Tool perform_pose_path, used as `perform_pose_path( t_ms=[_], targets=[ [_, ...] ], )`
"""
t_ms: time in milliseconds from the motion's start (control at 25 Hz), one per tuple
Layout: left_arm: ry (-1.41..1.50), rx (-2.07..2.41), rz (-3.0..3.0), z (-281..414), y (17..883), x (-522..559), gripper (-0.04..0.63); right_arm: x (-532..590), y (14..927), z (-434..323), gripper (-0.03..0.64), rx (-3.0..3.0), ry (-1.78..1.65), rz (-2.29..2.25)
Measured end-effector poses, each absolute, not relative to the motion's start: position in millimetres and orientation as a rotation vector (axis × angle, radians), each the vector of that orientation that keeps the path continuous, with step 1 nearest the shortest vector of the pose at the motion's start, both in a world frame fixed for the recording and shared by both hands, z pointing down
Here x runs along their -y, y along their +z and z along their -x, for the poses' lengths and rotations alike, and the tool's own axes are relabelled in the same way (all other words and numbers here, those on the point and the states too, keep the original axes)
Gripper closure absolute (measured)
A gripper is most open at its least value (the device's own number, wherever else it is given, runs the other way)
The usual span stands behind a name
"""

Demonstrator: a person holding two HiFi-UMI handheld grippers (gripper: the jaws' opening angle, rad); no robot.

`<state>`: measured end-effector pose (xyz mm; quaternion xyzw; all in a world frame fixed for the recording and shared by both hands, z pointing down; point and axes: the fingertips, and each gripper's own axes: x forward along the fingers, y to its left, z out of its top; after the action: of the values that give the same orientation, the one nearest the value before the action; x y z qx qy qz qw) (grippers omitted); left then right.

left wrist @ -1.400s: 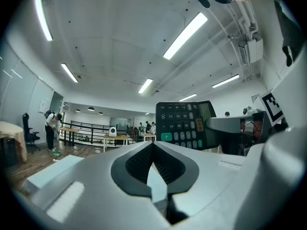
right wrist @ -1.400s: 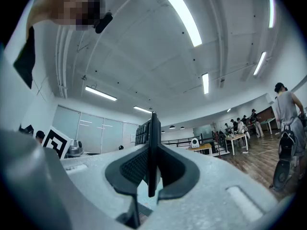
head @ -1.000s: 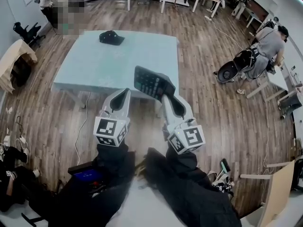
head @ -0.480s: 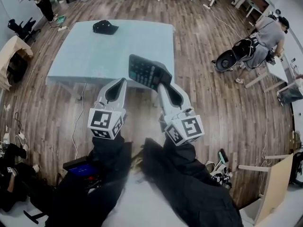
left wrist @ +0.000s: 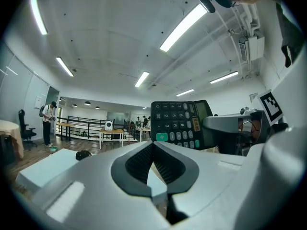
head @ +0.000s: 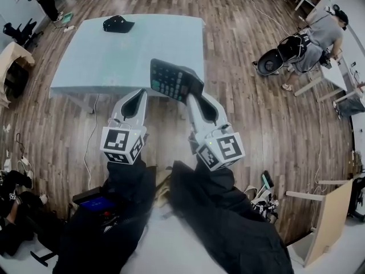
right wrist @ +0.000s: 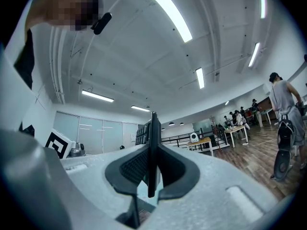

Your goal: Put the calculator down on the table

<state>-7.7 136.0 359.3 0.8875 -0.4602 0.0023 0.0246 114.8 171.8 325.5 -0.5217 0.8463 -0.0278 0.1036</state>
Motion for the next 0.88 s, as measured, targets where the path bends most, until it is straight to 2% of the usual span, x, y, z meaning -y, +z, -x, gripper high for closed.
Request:
perform_pose_path(
  t_ms=[520, 880],
  targets=[
    [0.046, 1.459, -2.677, 13, 386, -136, 0.598, -164, 355, -124, 0.575, -2.499, -0.185, 1.541],
    [0.01, 1.419, -2.681, 23, 397, -85, 0.599, -117, 366, -126, 0.575, -2.472, -0.183, 1.628]
  ],
)
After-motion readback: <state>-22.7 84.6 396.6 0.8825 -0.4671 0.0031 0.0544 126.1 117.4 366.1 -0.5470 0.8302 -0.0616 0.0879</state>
